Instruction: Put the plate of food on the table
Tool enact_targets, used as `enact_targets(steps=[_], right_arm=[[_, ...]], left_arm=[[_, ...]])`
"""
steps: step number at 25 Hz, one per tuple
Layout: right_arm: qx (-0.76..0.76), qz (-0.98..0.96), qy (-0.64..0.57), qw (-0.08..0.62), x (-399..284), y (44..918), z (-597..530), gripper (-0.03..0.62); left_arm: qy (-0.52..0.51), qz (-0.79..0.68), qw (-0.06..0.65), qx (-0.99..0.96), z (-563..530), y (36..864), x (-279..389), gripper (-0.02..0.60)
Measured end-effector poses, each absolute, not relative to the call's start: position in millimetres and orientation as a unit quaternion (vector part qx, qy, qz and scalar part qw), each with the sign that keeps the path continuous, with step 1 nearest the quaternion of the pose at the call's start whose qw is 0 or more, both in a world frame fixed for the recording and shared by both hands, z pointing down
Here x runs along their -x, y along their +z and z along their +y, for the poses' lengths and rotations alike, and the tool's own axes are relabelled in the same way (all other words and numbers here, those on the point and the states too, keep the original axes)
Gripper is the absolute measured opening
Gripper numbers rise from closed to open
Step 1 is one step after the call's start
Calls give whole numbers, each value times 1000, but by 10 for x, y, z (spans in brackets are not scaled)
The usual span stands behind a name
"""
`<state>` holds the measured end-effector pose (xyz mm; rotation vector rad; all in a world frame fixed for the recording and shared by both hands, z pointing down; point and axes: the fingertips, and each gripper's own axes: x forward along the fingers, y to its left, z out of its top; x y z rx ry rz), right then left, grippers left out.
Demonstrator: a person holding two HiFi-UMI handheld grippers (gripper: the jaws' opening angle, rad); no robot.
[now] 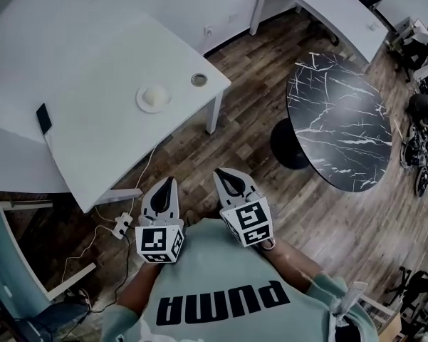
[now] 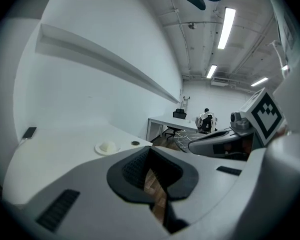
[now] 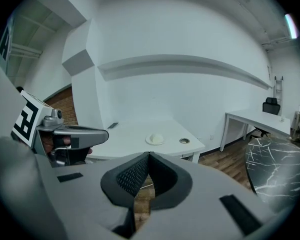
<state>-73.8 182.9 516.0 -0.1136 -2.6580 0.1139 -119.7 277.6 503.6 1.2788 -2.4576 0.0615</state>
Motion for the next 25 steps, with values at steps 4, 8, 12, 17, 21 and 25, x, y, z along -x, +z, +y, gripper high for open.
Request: enact_targets(steps=[4,8,12,17,21,25], right_arm=[[57,-970,50,232,814,5194,1650,8],[70,-970,55,224,892,5201,1454,8],[74,-972,57,217,941,5194,1201,8],[80,-971,57,217,969,5237,943,8],[83,-970,63,220,1046,5296,838,8],[86,-969,67,221,1198,5317,832,8]], left_arm=[[30,-878,191,-439,2615,5064,1254,6],[28,-887,202,-415,2498,5097,1348,6],[31,-890,204,-406,2279,5110,1384,6],[36,-892,204,-402,2025,5124,1382,6],[40,-896,208,-391,1999,5147,1442,6],[37,-897,215,-386,2009,5187,1585,6]])
